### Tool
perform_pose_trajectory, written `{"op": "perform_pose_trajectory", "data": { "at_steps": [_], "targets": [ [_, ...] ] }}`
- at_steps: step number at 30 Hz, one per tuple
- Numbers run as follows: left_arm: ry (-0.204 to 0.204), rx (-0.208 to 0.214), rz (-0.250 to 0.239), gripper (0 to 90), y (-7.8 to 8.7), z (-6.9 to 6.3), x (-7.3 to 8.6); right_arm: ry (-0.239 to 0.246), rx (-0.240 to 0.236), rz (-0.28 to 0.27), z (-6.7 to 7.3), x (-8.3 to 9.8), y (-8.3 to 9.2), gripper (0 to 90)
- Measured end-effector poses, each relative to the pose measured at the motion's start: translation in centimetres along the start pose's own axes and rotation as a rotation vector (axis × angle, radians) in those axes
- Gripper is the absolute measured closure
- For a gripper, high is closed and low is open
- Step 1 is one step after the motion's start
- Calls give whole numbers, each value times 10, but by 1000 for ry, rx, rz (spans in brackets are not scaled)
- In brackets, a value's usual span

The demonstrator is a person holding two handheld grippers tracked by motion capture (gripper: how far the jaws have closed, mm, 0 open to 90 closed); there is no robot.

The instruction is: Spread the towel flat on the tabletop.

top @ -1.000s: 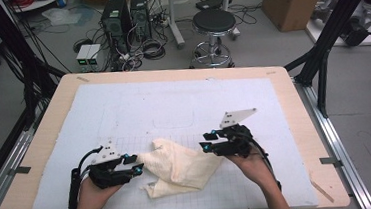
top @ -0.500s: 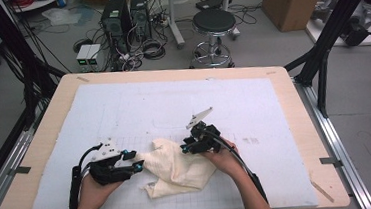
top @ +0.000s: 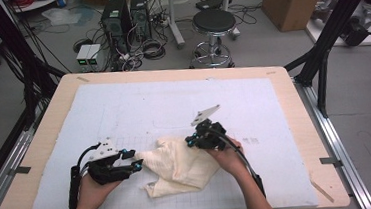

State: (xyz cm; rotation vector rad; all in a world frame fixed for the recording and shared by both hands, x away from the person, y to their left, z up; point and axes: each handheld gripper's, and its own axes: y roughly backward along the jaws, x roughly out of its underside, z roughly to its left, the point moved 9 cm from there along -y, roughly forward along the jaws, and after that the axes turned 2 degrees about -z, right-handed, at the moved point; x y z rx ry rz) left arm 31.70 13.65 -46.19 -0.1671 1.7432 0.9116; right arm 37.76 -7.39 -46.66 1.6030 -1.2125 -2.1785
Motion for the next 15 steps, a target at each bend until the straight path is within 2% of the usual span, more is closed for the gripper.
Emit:
{"op": "perform_pose_trajectory", "data": {
  "at_steps": [2,3,4,5,6,7,8,9,10,11,12,13,15],
  "targets": [
    [7,0,0,521,0,0,-1,-29,22,-42,-7,0,21,886],
    [7,0,0,521,0,0,-1,-29,22,-42,-7,0,21,886],
    [8,2,1,521,0,0,-1,-43,64,-44,-16,6,38,886],
    [7,2,2,521,-1,0,-1,-61,79,-48,-19,11,45,885],
    [12,1,0,521,-1,0,-1,-61,79,-48,-19,11,45,885],
    [15,0,1,521,-2,0,-1,-88,105,-39,-26,21,56,883],
    [12,-1,11,521,-1,1,0,-88,105,-39,-26,21,56,883],
    [16,-6,12,521,-2,1,0,-101,139,3,-31,37,61,879],
    [17,-9,13,521,-2,2,0,-101,139,3,-31,37,61,879],
    [25,-9,10,521,-2,3,0,-126,130,33,-34,50,63,859],
    [31,-13,14,521,-3,4,0,-134,106,46,-33,56,62,799],
    [38,-20,13,521,-5,5,0,-136,111,50,-33,59,62,743],
    [50,-25,13,521,-7,7,-1,-123,94,-8,-33,53,65,723]
  ]
}}
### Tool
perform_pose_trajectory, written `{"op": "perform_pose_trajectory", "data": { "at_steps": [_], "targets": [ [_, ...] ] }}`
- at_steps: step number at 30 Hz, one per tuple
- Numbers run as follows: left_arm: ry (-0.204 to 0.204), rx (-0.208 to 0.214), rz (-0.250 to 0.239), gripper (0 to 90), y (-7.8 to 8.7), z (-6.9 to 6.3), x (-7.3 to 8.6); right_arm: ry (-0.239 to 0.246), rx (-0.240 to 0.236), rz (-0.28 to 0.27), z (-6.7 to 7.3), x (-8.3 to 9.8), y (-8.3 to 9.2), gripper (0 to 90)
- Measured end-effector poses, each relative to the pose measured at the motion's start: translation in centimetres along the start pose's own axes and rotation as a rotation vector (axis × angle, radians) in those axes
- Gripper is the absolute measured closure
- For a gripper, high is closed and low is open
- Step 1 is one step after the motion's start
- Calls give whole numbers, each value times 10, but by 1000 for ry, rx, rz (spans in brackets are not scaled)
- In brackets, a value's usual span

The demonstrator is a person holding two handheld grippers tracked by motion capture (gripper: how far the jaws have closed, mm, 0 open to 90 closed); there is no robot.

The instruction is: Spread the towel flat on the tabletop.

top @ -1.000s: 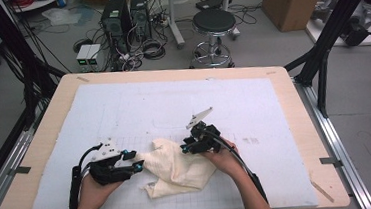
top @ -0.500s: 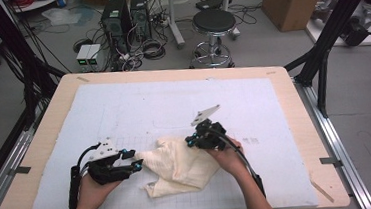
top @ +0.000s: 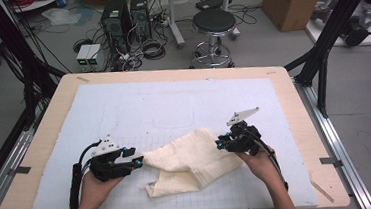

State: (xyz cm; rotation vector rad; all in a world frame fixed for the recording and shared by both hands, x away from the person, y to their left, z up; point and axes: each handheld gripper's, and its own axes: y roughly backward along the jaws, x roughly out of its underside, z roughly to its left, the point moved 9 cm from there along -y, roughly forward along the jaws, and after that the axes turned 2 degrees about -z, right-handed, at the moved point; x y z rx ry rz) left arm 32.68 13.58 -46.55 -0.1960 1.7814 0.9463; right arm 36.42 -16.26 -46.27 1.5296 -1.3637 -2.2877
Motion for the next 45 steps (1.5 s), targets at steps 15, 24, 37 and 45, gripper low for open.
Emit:
{"op": "perform_pose_trajectory", "data": {
  "at_steps": [15,24,37,45],
  "targets": [
    [-51,-4,139,495,-14,8,19,88,12,-6,-7,-27,-58,612],
    [-84,-15,141,837,-20,15,20,68,15,48,-16,-19,-72,880],
    [-102,-26,46,873,-2,14,-2,92,25,-29,-7,-33,-47,894],
    [-107,-27,-37,874,23,9,-28,130,22,-118,14,-45,-18,894]
  ]
}}
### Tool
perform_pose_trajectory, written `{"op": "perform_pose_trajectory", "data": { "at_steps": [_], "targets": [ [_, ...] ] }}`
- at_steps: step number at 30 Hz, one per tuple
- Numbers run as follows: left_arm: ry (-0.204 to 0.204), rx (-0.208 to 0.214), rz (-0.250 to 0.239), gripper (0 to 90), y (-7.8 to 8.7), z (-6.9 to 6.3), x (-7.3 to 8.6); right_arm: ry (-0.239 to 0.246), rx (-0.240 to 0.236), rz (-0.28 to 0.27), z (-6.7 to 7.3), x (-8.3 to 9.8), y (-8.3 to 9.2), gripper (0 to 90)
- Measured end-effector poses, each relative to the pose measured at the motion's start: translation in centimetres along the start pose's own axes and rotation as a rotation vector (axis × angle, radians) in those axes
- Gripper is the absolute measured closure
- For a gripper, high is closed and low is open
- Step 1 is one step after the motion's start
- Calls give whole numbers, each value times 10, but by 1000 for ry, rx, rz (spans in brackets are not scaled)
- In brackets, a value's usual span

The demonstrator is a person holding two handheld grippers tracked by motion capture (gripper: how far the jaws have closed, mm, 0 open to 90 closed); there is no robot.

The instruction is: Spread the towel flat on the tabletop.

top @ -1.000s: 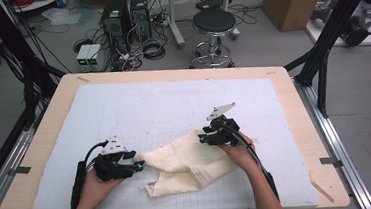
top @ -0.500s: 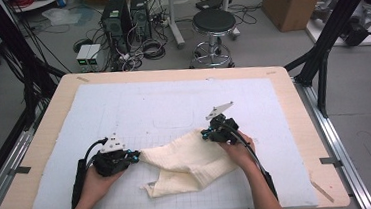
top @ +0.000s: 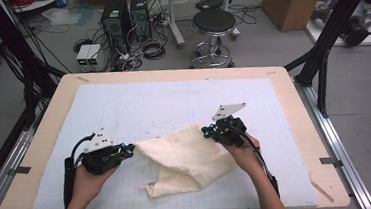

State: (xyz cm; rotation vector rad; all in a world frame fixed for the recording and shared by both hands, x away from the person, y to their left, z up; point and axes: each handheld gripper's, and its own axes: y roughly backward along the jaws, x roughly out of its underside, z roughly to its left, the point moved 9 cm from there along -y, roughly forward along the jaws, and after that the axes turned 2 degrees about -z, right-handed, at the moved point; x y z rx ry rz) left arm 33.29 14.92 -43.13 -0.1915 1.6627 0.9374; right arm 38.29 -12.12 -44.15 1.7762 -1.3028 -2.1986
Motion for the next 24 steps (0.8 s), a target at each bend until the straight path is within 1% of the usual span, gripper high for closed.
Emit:
{"op": "perform_pose_trajectory", "data": {
  "at_steps": [1,2,3,4,6,7,8,9,10,11,12,13,14,15,16,17,18,19,21,23,24],
  "targets": [
    [1,-1,-10,874,2,0,-3,9,8,-16,3,-3,5,895],
    [4,-1,-20,874,5,1,-7,22,13,-46,7,-9,13,895],
    [4,-3,-21,874,7,2,-11,22,13,-46,7,-9,13,895],
    [3,-5,-30,874,9,3,-15,26,21,-62,10,-13,20,895],
    [9,-13,-44,875,10,8,-25,26,24,-72,11,-17,23,895],
    [-2,-24,-31,875,9,13,-29,22,42,-81,10,-24,26,897],
    [-7,-40,-27,875,6,18,-35,22,42,-81,10,-24,26,897],
    [-10,-57,-25,876,1,26,-42,20,56,-82,8,-29,26,898],
    [1,-77,-27,875,-5,35,-50,26,104,-82,-5,-41,23,898],
    [25,-86,-36,870,-13,46,-61,8,134,-77,-17,-49,20,897],
    [44,-122,-60,870,-23,59,-72,8,134,-77,-17,-49,20,897],
    [67,-169,-67,815,-33,72,-81,-19,172,-95,-31,-58,17,888],
    [99,-210,-64,674,-42,84,-88,-51,220,-101,-48,-66,14,833],
    [114,-219,-61,615,-48,92,-92,-97,245,-102,-62,-70,12,768],
    [132,-216,-69,613,-52,96,-94,-142,228,-107,-71,-72,8,740],
    [145,-215,-79,605,-55,99,-94,-167,220,-108,-77,-72,6,734],
    [156,-196,-82,584,-56,99,-92,-177,192,-98,-77,-66,3,721],
    [152,-186,-75,584,-56,98,-90,-177,192,-98,-77,-66,3,721],
    [123,-181,-65,566,-56,94,-82,-161,168,-85,-71,-58,1,710],
    [119,-153,-68,566,-53,87,-75,-151,138,-75,-64,-48,-2,688],
    [116,-145,-73,566,-51,82,-71,-145,123,-82,-59,-45,-1,679]
  ]
}}
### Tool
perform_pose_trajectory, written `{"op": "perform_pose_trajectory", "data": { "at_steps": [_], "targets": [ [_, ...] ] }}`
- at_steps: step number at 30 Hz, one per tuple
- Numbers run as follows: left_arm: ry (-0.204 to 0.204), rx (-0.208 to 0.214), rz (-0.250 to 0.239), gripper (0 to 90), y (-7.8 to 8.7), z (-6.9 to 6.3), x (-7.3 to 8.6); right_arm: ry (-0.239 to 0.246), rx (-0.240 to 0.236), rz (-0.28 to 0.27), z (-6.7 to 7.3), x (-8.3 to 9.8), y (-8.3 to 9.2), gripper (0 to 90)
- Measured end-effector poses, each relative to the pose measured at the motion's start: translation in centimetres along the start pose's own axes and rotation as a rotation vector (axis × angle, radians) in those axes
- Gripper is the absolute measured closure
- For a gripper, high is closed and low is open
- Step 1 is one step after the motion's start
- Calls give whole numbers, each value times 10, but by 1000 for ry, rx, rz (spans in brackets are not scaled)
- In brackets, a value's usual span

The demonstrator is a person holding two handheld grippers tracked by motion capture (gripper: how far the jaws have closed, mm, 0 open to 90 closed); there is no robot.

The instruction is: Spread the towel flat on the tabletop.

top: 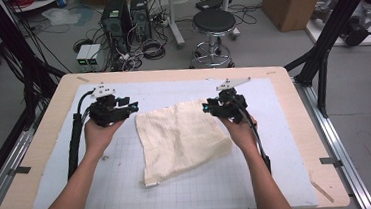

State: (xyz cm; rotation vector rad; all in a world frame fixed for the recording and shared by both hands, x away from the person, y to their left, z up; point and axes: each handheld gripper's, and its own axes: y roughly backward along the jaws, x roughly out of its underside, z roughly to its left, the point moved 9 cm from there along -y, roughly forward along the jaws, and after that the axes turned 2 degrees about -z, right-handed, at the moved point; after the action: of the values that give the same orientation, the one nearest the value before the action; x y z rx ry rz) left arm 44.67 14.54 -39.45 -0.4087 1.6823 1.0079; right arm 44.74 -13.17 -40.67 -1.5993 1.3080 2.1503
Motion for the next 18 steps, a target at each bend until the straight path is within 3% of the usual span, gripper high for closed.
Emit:
{"op": "perform_pose_trajectory", "data": {
  "at_steps": [5,7,10,18],
  "targets": [
    [-28,49,-2,561,18,-22,25,19,-80,21,23,23,14,598],
    [-36,74,-12,544,26,-33,33,67,-75,-14,35,34,27,581],
    [-48,117,-18,528,36,-50,44,55,-105,-22,42,43,34,547],
    [-72,208,-15,484,60,-88,74,108,-123,-44,56,81,56,553]
  ]
}}
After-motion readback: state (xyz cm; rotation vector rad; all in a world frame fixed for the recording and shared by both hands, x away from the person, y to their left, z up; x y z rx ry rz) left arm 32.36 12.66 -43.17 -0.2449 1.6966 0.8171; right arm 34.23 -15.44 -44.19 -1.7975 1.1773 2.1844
